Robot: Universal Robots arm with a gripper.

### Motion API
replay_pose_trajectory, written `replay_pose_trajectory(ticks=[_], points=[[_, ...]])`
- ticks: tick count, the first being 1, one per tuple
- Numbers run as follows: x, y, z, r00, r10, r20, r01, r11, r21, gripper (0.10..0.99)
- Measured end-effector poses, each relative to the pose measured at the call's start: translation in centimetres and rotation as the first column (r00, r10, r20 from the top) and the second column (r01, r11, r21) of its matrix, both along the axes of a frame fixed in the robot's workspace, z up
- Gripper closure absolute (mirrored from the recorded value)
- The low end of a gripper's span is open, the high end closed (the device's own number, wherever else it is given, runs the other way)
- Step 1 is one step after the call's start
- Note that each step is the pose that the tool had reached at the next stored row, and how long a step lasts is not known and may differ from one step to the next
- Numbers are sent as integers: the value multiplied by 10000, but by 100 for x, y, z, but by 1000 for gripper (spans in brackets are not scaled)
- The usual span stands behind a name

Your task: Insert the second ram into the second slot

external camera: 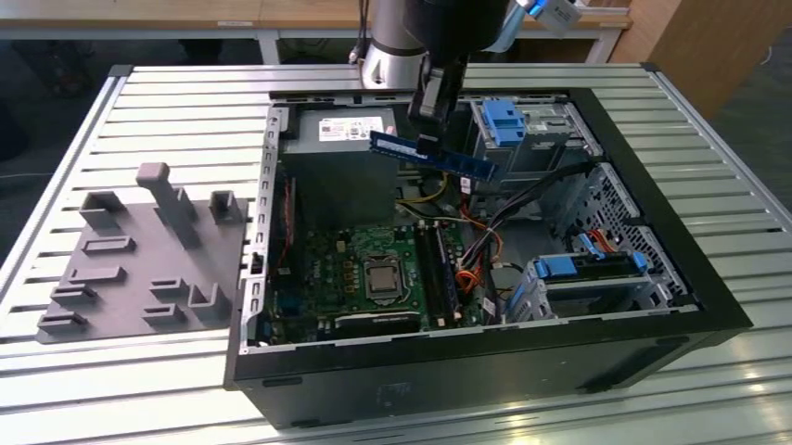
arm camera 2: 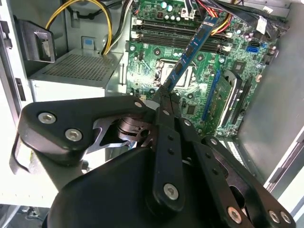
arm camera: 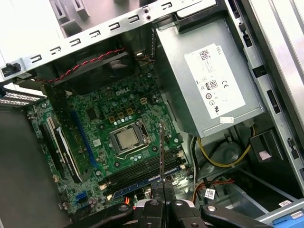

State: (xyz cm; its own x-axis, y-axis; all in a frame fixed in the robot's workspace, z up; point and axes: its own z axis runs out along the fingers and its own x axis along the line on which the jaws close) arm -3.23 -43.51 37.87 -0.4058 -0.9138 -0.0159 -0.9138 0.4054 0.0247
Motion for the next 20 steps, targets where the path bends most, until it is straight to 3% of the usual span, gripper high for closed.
replay_pose_trajectory(ticks=[20], points=[[0, 0, -3, 9970, -774, 0, 774, 9970, 0, 973]])
